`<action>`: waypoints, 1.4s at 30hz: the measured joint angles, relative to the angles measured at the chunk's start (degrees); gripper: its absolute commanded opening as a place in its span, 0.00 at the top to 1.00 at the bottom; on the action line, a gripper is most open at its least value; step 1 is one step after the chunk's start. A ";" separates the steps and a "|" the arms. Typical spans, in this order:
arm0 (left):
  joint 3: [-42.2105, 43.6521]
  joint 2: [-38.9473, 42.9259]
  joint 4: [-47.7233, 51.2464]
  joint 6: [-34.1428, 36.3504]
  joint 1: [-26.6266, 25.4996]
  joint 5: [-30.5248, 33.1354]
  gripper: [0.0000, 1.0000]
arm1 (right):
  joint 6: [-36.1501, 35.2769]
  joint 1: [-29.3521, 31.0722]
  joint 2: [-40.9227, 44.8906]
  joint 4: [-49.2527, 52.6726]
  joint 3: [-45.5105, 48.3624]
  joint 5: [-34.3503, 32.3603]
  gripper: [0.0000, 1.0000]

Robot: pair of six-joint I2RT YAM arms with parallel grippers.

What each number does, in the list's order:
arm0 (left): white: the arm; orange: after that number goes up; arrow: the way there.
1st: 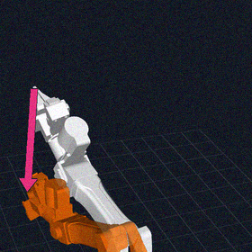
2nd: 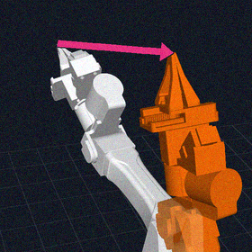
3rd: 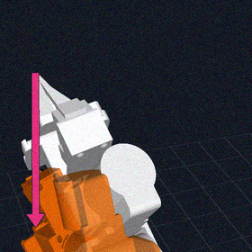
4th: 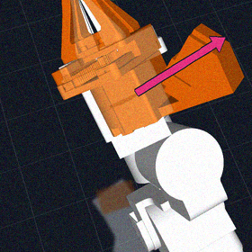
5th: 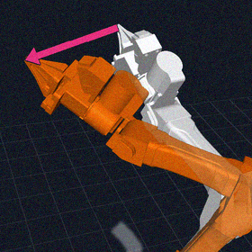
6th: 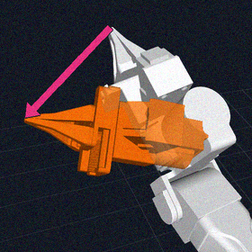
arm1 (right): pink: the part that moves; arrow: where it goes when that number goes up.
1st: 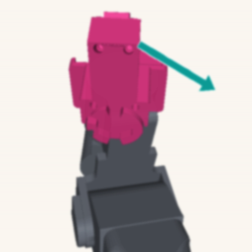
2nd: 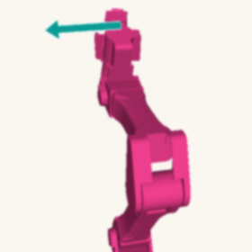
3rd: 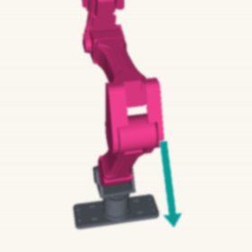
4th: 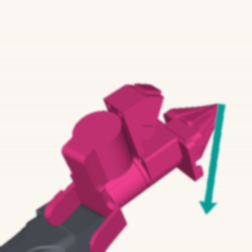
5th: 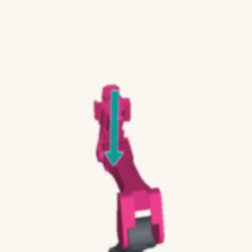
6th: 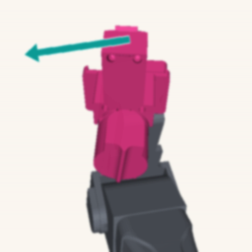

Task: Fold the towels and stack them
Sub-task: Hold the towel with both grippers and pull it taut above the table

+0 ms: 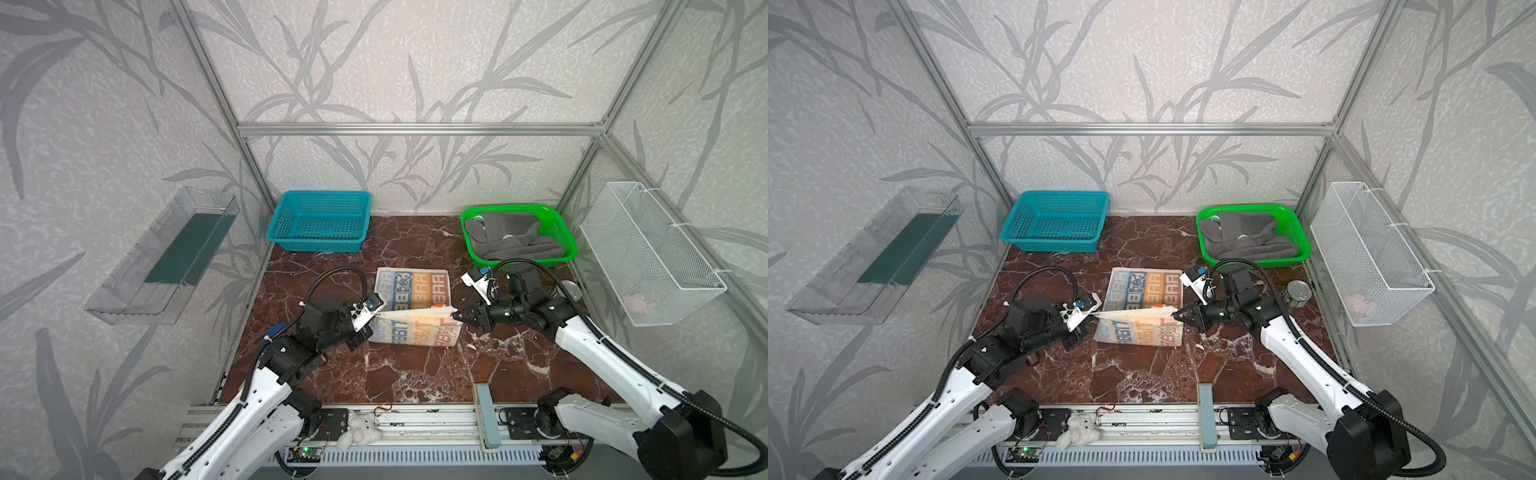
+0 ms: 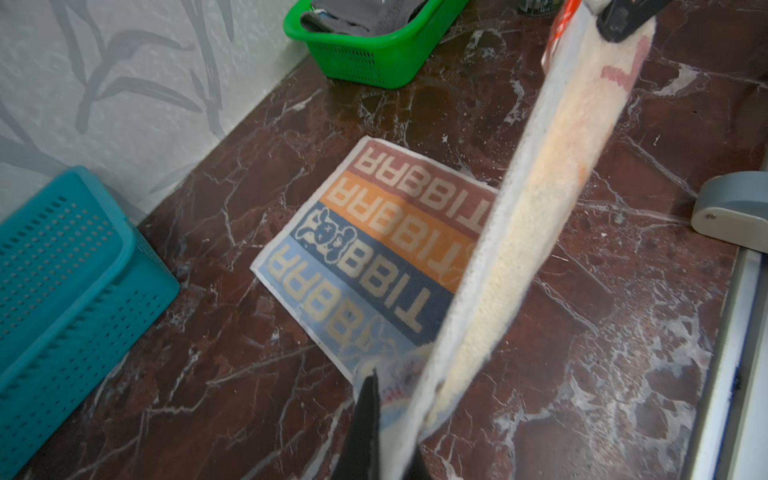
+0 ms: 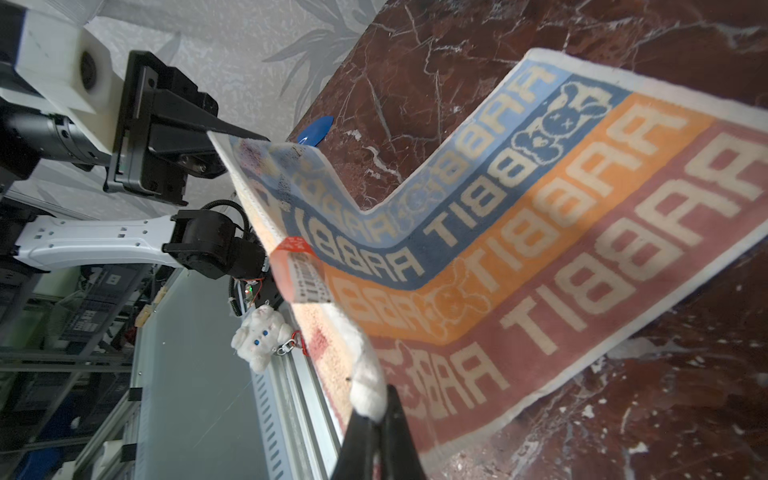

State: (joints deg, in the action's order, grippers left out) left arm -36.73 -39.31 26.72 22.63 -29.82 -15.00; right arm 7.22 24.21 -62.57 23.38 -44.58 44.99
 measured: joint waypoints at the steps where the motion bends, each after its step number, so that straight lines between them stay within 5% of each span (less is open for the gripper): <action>1: 0.02 0.70 0.74 -0.52 -0.13 -0.02 1.00 | 0.96 0.52 0.22 -0.26 0.57 0.02 1.00; 8: 1.14 0.11 3.04 -1.64 -0.20 1.44 1.00 | 4.57 1.84 -6.05 -2.34 0.92 -0.61 1.00; 19: -2.62 -11.19 -2.23 2.05 0.39 9.70 1.00 | -1.53 1.07 -23.08 5.68 -16.98 -7.10 1.00; 28: -22.93 -15.78 -4.33 11.04 0.98 11.32 1.00 | -9.35 -0.81 -21.00 9.64 -34.07 -10.64 1.00; 42: -41.03 -9.68 2.54 17.81 0.57 -0.39 1.00 | -17.07 4.74 -4.37 18.73 -48.54 -12.15 1.00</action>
State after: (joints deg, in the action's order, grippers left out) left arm -77.76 -48.99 29.26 40.45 -29.26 -15.40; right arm -9.85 28.95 -66.94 42.11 -93.12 32.84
